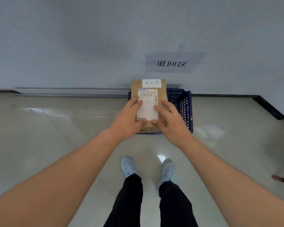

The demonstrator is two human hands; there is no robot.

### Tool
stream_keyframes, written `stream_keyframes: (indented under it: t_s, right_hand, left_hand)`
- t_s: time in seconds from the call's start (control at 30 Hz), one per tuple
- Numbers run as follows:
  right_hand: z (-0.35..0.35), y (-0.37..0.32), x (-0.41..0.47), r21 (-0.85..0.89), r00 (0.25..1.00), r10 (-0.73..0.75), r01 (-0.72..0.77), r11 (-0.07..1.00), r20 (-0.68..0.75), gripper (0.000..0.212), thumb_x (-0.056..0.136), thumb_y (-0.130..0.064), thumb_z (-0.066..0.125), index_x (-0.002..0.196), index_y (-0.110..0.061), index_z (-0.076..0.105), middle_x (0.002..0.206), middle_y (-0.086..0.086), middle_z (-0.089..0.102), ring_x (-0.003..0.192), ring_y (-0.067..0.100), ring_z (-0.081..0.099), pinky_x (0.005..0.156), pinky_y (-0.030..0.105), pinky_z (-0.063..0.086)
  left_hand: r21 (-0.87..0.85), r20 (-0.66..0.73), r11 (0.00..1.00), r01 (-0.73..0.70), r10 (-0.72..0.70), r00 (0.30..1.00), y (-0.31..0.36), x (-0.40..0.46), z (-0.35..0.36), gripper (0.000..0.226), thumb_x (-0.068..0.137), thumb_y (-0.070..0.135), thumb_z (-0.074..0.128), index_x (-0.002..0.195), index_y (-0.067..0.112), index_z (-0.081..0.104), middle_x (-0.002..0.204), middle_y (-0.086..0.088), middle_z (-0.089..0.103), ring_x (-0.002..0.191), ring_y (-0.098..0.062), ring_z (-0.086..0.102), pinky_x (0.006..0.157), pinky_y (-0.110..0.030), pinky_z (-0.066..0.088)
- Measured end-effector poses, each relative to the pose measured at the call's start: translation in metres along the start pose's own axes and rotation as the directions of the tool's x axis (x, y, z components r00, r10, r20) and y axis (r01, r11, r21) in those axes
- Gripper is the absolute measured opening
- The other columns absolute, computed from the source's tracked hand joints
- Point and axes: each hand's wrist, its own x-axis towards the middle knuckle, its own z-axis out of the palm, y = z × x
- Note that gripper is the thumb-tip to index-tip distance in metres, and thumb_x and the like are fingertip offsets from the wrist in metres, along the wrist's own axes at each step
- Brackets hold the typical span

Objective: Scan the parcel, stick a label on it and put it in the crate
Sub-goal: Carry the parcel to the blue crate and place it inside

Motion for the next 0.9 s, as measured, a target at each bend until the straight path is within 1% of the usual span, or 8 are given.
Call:
stream_keyframes:
  t_s: [0.23, 0.33, 0.4, 0.57, 0.67, 0.77, 0.83, 0.9]
  right_hand:
    - [0.080, 0.103, 0.072, -0.066, 0.999, 0.013, -0.011, 0.998, 0.032, 0.055, 0.097, -0.023, 0.072, 0.148, -0.011, 0.056, 0.167, 0.008, 0.029, 0.149, 0.023, 0.037, 0.115, 0.042, 0.044]
    - [0.109, 0.150, 0.099, -0.117, 0.999, -0.003, 0.009, 0.993, 0.049, 0.057, 0.097, -0.028, 0.072, 0.149, -0.014, 0.055, 0.166, 0.007, 0.029, 0.146, 0.026, 0.041, 0.107, 0.047, 0.051]
    - [0.128, 0.180, 0.116, -0.149, 0.997, -0.009, 0.020, 0.989, 0.072, 0.057, 0.097, -0.029, 0.071, 0.150, -0.015, 0.054, 0.166, 0.007, 0.029, 0.145, 0.027, 0.042, 0.106, 0.046, 0.052]
    - [0.176, 0.251, 0.156, -0.142, 0.989, -0.050, 0.070, 0.987, 0.137, 0.058, 0.098, -0.009, 0.069, 0.152, -0.012, 0.051, 0.168, 0.013, 0.022, 0.152, 0.027, 0.031, 0.114, 0.039, 0.045]
    - [0.201, 0.287, 0.179, -0.162, 0.982, -0.061, 0.091, 0.983, 0.177, 0.061, 0.099, 0.001, 0.064, 0.156, -0.010, 0.044, 0.170, 0.016, 0.013, 0.157, 0.027, 0.019, 0.118, 0.015, 0.027]
    - [0.221, 0.316, 0.201, -0.140, 0.979, -0.034, 0.063, 0.988, 0.199, 0.064, 0.099, 0.004, 0.062, 0.158, -0.009, 0.039, 0.172, 0.013, 0.007, 0.156, 0.017, 0.014, 0.104, -0.008, 0.011]
    - [0.232, 0.332, 0.215, -0.140, 0.978, -0.016, 0.046, 0.989, 0.208, 0.066, 0.100, 0.002, 0.062, 0.159, -0.010, 0.036, 0.173, 0.009, 0.005, 0.157, 0.017, 0.014, 0.106, -0.005, 0.011]
    - [0.241, 0.345, 0.228, -0.149, 0.980, -0.002, 0.032, 0.988, 0.198, 0.067, 0.099, 0.001, 0.064, 0.160, -0.011, 0.036, 0.173, 0.006, 0.005, 0.157, 0.018, 0.016, 0.113, 0.007, 0.016]
  left_hand:
    - [-0.058, 0.000, 0.997, 0.049, -0.049, 0.999, -0.092, 0.088, 0.089, 0.080, 0.093, 0.020, 0.073, 0.160, 0.009, 0.031, 0.172, -0.002, 0.013, 0.158, -0.014, 0.011, 0.116, -0.012, 0.003]
    - [-0.053, 0.004, 0.997, 0.049, -0.049, 0.999, -0.130, 0.121, 0.130, 0.077, 0.094, 0.019, 0.072, 0.159, 0.008, 0.033, 0.172, -0.002, 0.014, 0.157, -0.013, 0.012, 0.105, 0.006, -0.002]
    - [-0.061, 0.015, 0.997, 0.050, -0.049, 0.999, -0.154, 0.141, 0.156, 0.077, 0.095, 0.018, 0.071, 0.160, 0.009, 0.031, 0.172, -0.001, 0.012, 0.157, -0.012, 0.010, 0.101, 0.009, -0.005]
    - [-0.010, 0.054, 0.999, 0.041, -0.040, 0.998, -0.208, 0.189, 0.209, 0.080, 0.095, 0.015, 0.070, 0.162, 0.014, 0.026, 0.173, 0.003, 0.007, 0.158, -0.010, 0.007, 0.118, -0.011, 0.005]
    - [0.016, 0.089, 0.999, 0.031, -0.032, 0.996, -0.240, 0.221, 0.236, 0.082, 0.096, 0.014, 0.069, 0.163, 0.016, 0.022, 0.174, 0.004, 0.002, 0.159, -0.012, 0.004, 0.123, -0.019, 0.008]
    - [-0.001, 0.120, 0.999, 0.042, -0.041, 0.992, -0.264, 0.251, 0.261, 0.083, 0.098, 0.011, 0.065, 0.164, 0.016, 0.016, 0.173, 0.005, -0.004, 0.159, -0.013, 0.000, 0.122, -0.019, 0.007]
    - [-0.025, 0.131, 0.998, 0.060, -0.056, 0.990, -0.273, 0.268, 0.276, 0.085, 0.099, 0.010, 0.062, 0.165, 0.013, 0.008, 0.173, 0.005, -0.009, 0.159, -0.013, -0.003, 0.122, -0.019, 0.005]
    - [-0.044, 0.130, 0.996, 0.072, -0.066, 0.989, -0.279, 0.282, 0.289, 0.090, 0.099, 0.008, 0.062, 0.164, 0.011, 0.001, 0.172, 0.003, -0.012, 0.159, -0.016, 0.000, 0.124, -0.022, 0.009]
